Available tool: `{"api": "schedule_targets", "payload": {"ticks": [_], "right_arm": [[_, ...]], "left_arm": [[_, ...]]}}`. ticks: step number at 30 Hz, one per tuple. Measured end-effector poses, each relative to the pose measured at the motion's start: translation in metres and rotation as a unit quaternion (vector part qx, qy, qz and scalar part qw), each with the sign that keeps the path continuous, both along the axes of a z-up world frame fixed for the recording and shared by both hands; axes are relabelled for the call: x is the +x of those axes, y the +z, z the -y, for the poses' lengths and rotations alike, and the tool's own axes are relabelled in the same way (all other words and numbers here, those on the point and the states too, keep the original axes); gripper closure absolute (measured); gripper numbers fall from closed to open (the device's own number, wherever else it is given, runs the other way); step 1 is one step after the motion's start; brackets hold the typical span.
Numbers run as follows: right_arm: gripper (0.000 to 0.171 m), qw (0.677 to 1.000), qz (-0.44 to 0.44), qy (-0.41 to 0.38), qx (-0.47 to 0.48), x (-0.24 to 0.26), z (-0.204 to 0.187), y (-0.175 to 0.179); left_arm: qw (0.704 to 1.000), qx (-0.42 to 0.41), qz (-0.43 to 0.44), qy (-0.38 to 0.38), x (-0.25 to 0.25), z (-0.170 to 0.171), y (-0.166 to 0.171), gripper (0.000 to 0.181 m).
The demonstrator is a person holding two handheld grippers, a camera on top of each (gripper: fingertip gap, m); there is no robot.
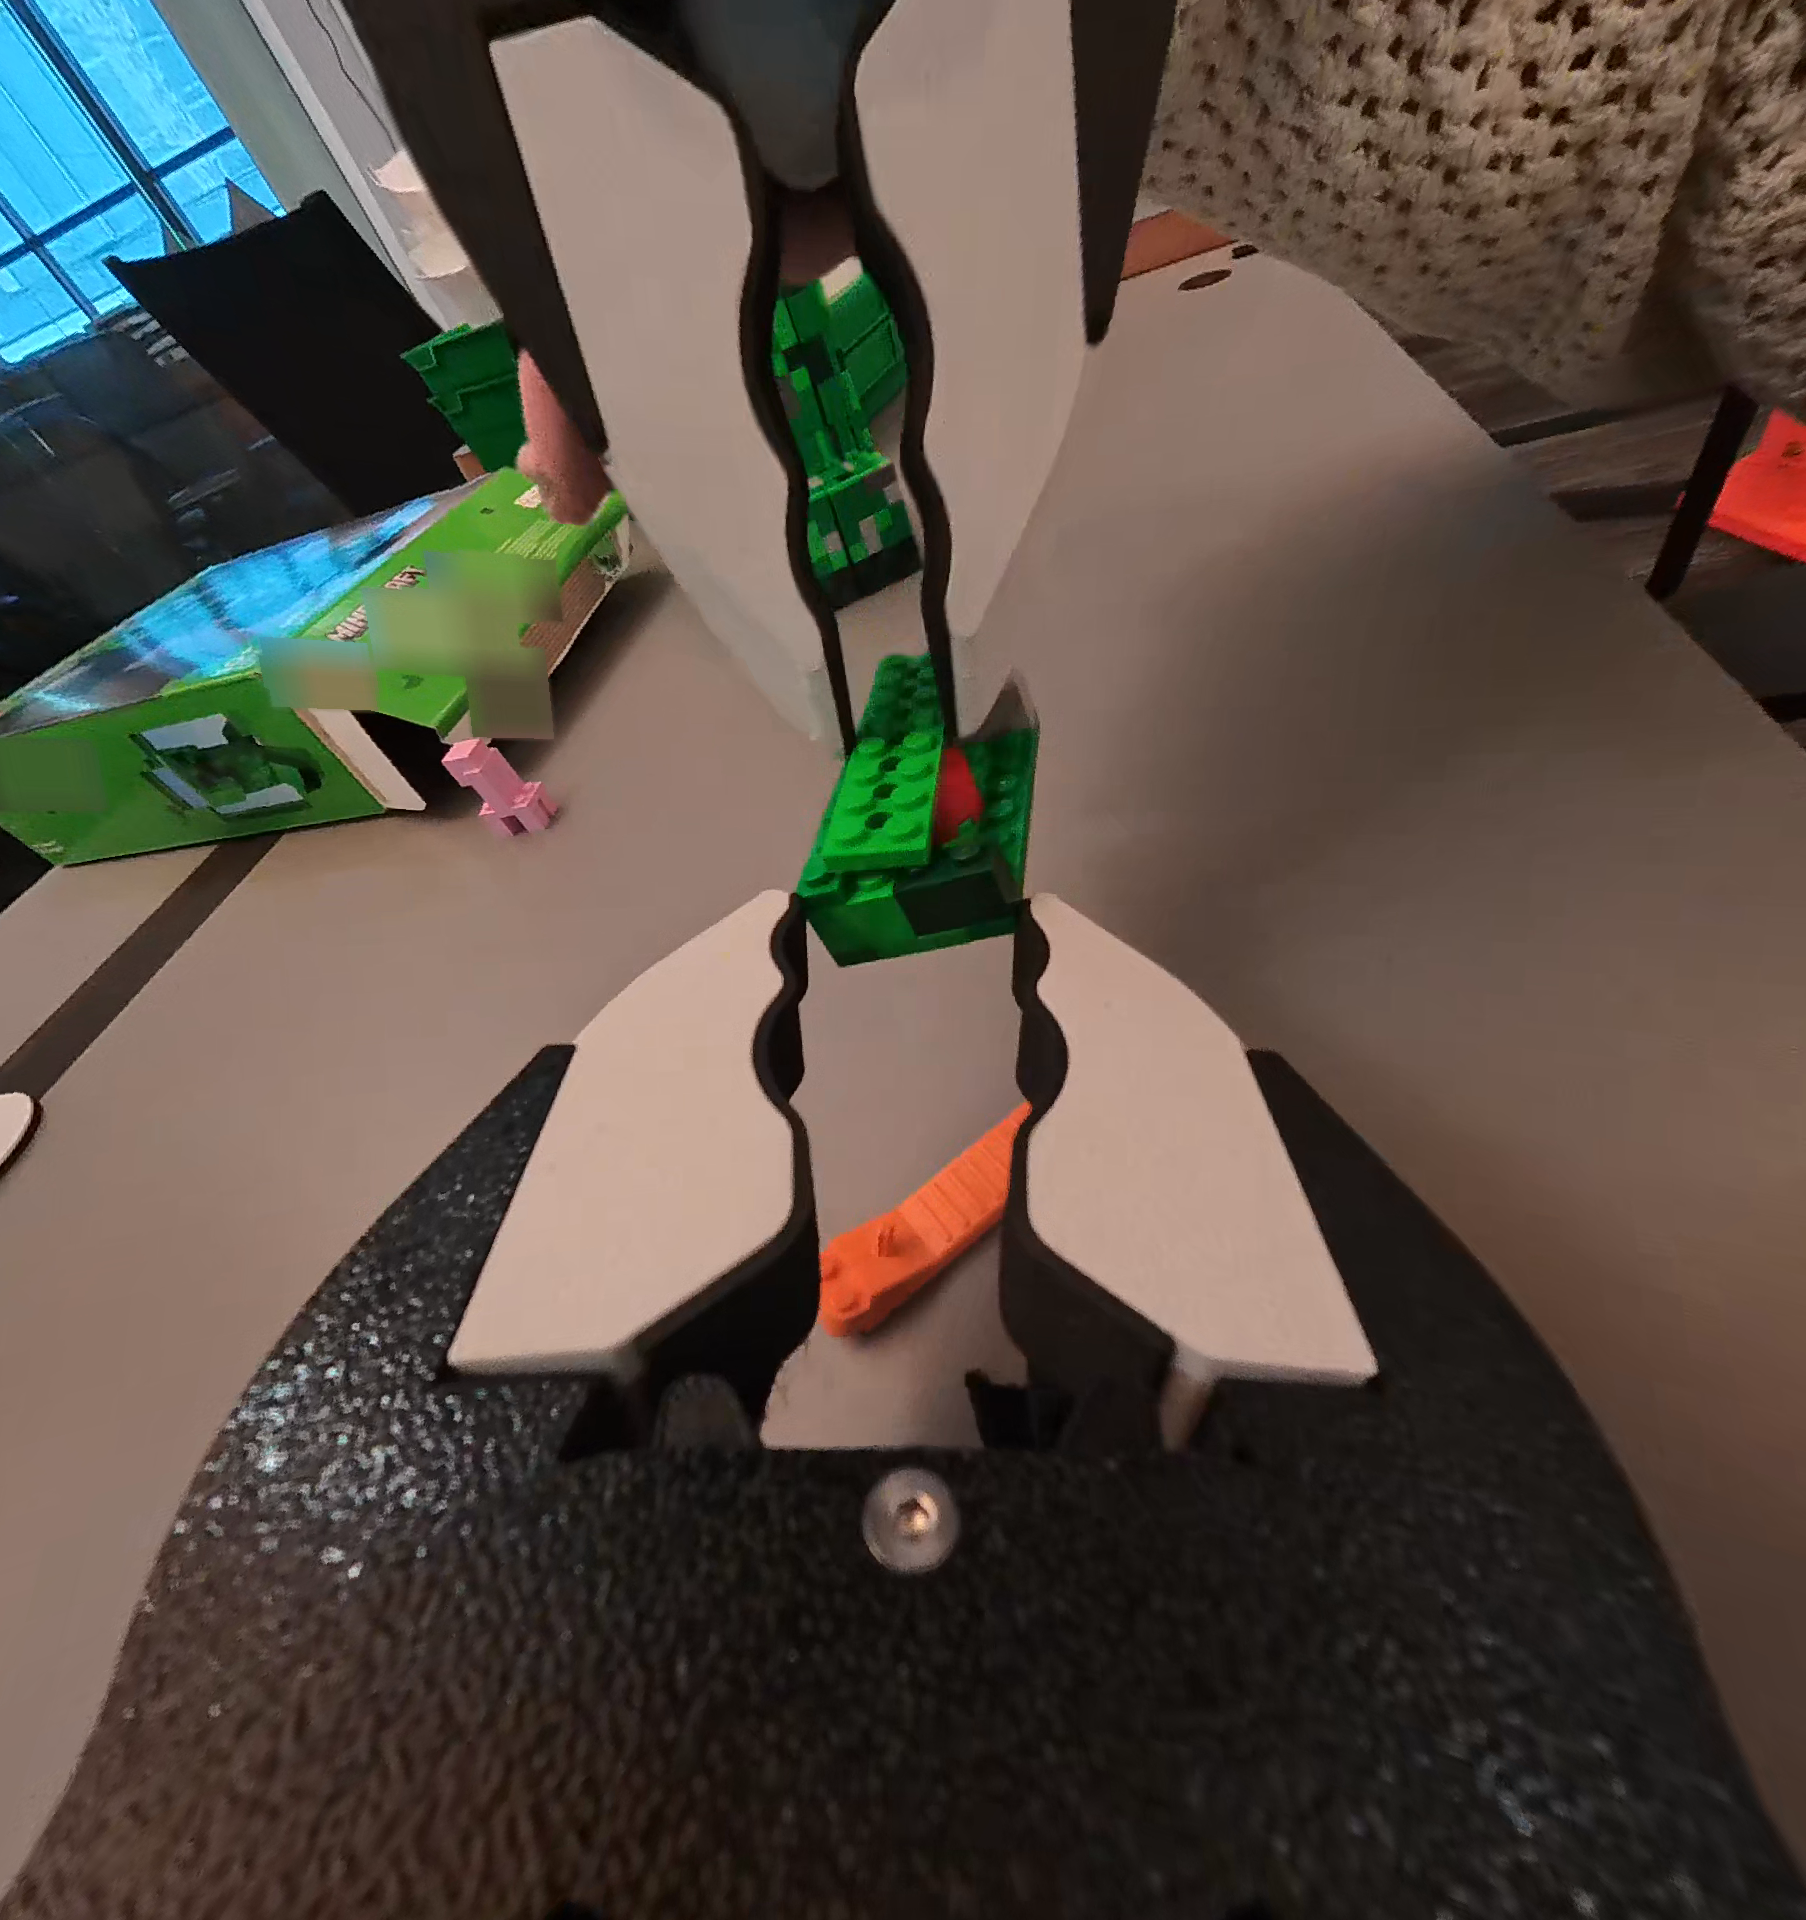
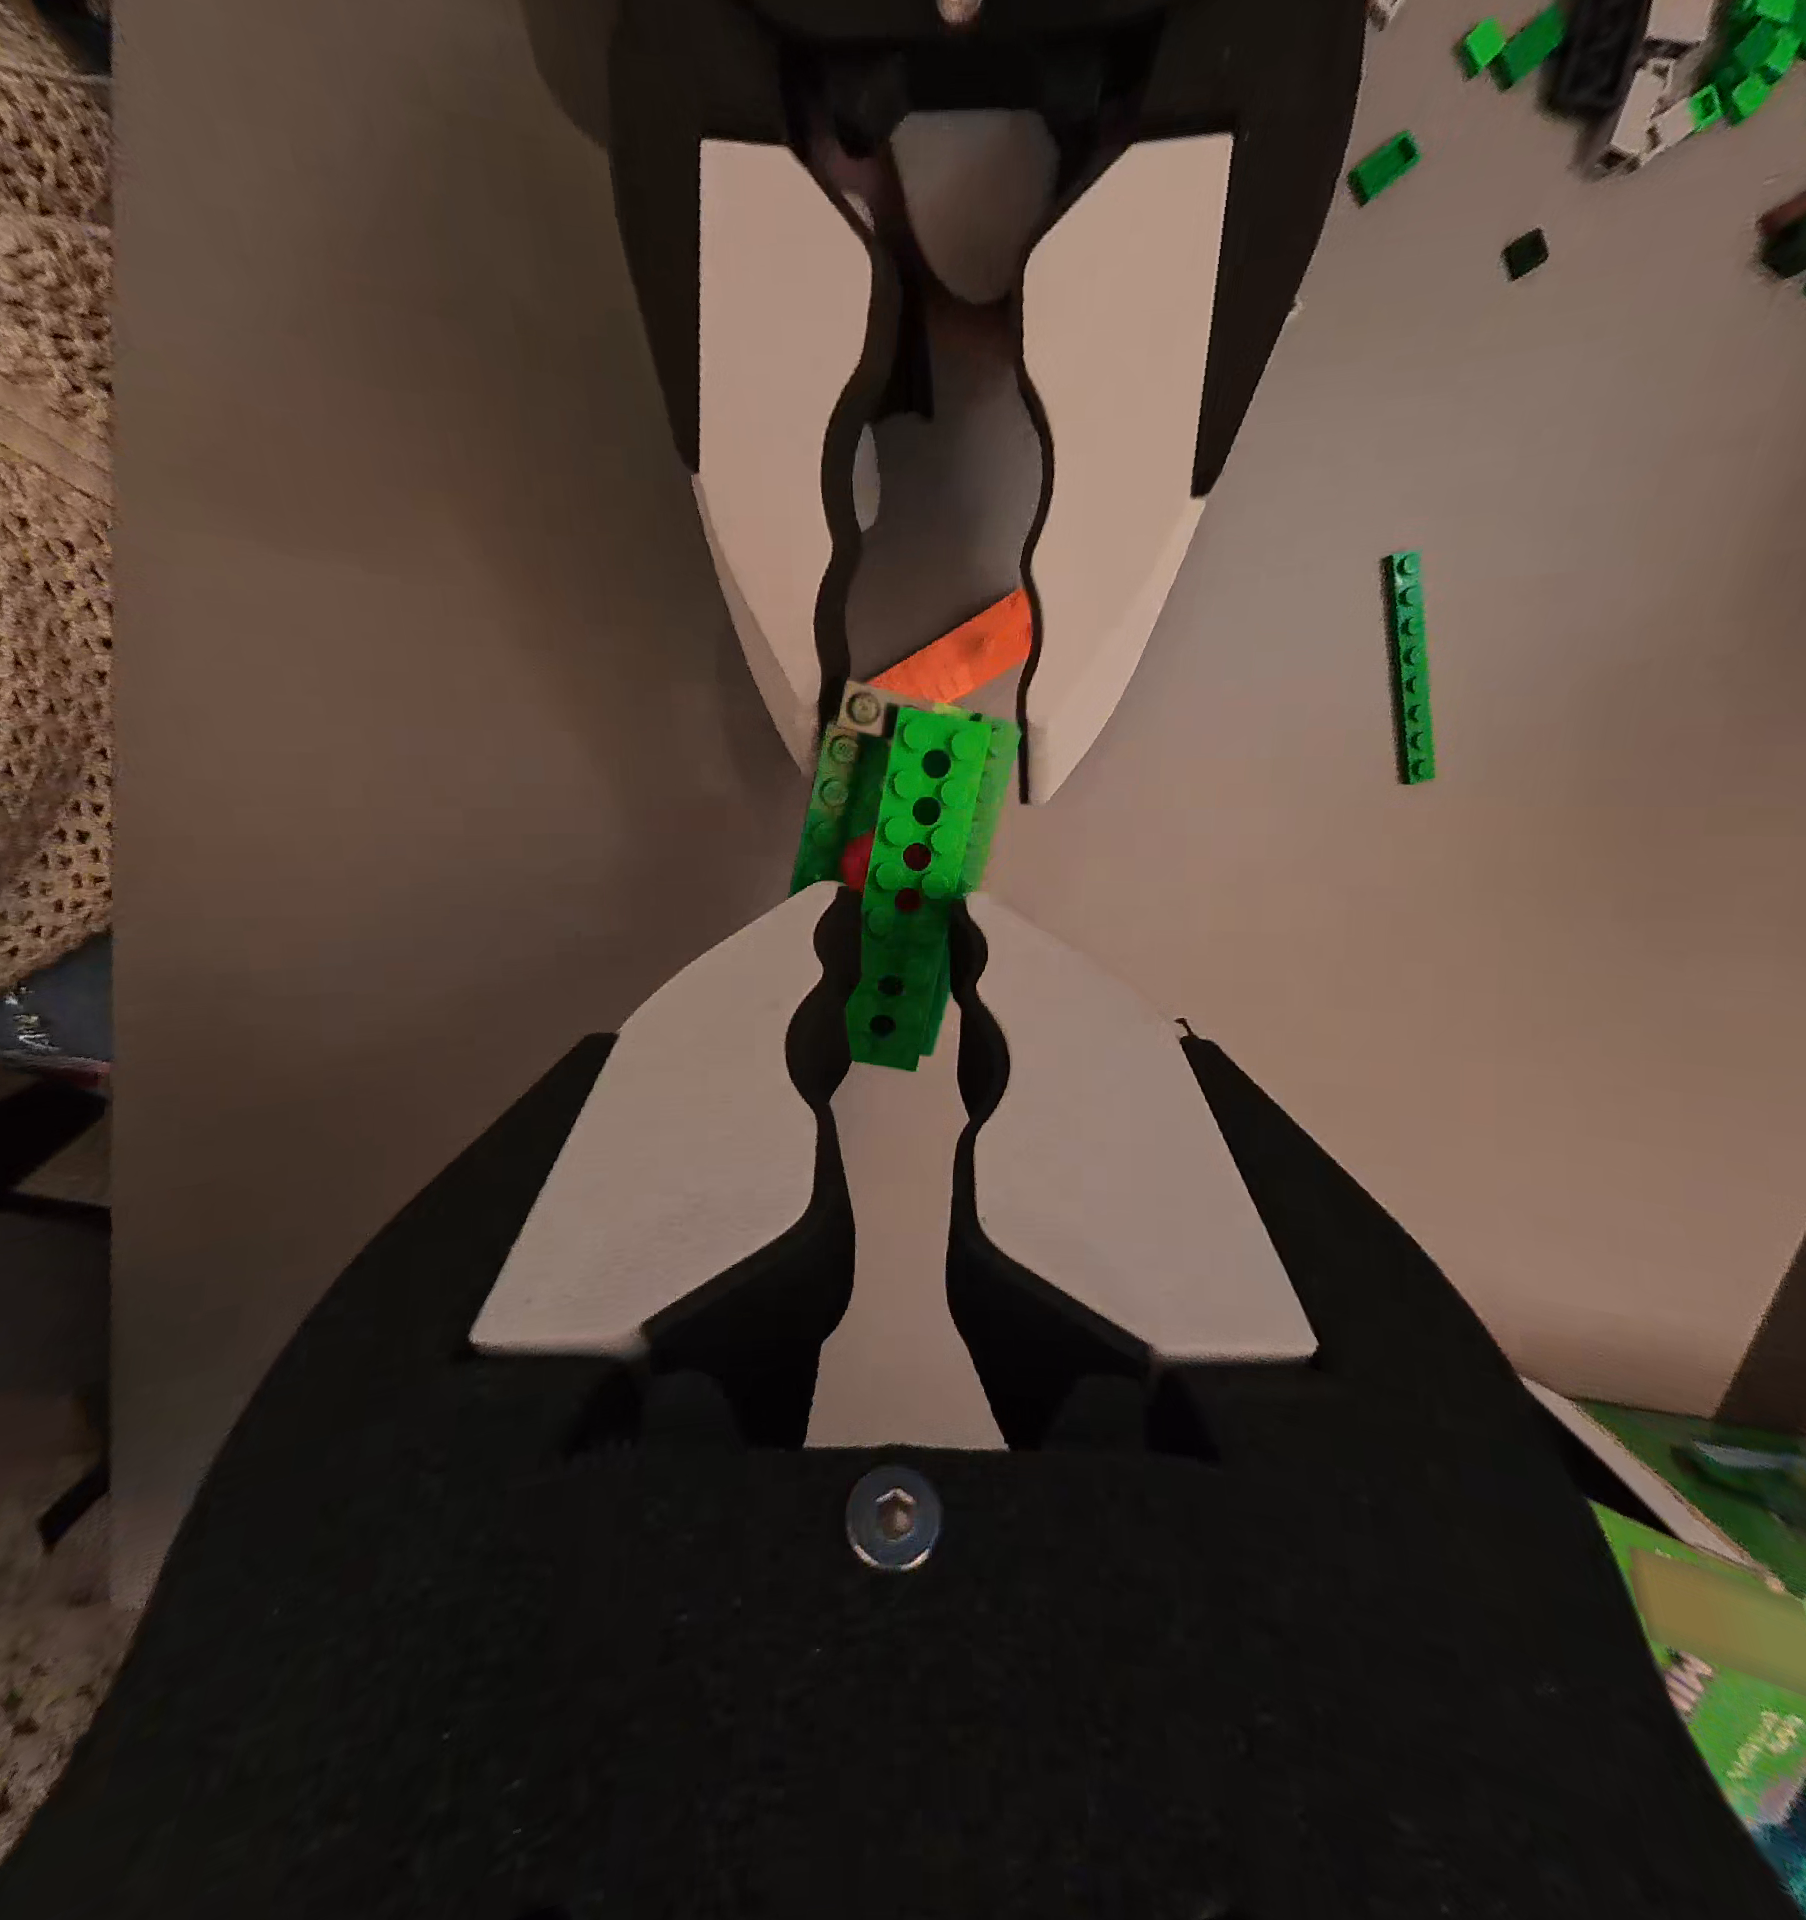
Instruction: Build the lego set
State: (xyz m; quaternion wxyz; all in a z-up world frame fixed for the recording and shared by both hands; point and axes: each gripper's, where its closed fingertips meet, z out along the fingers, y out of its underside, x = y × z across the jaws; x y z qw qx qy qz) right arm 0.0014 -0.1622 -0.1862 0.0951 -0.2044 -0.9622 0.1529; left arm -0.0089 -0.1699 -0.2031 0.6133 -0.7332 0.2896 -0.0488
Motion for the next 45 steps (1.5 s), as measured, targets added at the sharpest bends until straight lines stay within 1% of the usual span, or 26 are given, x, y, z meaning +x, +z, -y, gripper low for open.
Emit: {"api": "schedule_targets", "payload": {"ticks": [9, 14, 17, 19, 21, 24, 28, 31, 32, 36, 40, 45], "right_arm": [[0.155, 1.0, 0.007, -0.004, -0.006, 0.0, 0.003, -0.001], [0.146, 1.0, -0.015, -0.011, 0.004, -0.001, -0.002, 0.004], [0.139, 0.996, -0.079, -0.028, -0.002, -0.002, -0.013, 0.021], [0.132, 0.988, -0.152, -0.029, -0.012, -0.002, -0.02, 0.032], [0.113, 0.966, -0.256, -0.02, -0.022, -0.004, -0.023, 0.042], [0.107, 0.938, -0.345, 0.007, -0.03, 0.005, -0.018, 0.034], [0.122, 0.884, -0.464, 0.055, 0.004, 0.009, -0.007, 0.03], [0.132, 0.855, -0.515, 0.059, 0.029, 0.003, -0.003, 0.034], [0.132, 0.849, -0.524, 0.061, 0.036, 0.001, -0.002, 0.034], [0.135, 0.838, -0.541, 0.065, 0.042, -0.005, -0.001, 0.036], [0.143, 0.833, -0.545, 0.071, 0.056, -0.006, -0.003, 0.035], [0.148, 0.831, -0.548, 0.073, 0.058, -0.005, -0.005, 0.033]], "left_arm": [[1.0, 0.001, -0.01, 0.004, -0.001, -0.001, -0.001, 0.144], [1.0, 0.002, -0.013, 0.007, -0.002, -0.001, -0.001, 0.144], [1.0, 0.005, -0.009, 0.014, -0.008, 0.0, 0.003, 0.144], [1.0, 0.01, 0.008, 0.018, -0.014, 0.002, 0.01, 0.144], [0.999, 0.013, 0.032, 0.015, -0.018, 0.005, 0.018, 0.144], [0.998, 0.021, 0.06, 0.005, -0.02, 0.009, 0.03, 0.144], [0.996, 0.022, 0.089, -0.012, -0.018, 0.014, 0.037, 0.144], [0.995, 0.017, 0.096, -0.023, -0.015, 0.015, 0.038, 0.144], [0.995, 0.016, 0.095, -0.025, -0.014, 0.015, 0.037, 0.144], [0.995, 0.014, 0.095, -0.026, -0.013, 0.016, 0.036, 0.144], [0.995, 0.015, 0.1, -0.025, -0.014, 0.016, 0.038, 0.144], [0.994, 0.013, 0.103, -0.026, -0.014, 0.015, 0.037, 0.144]]}}
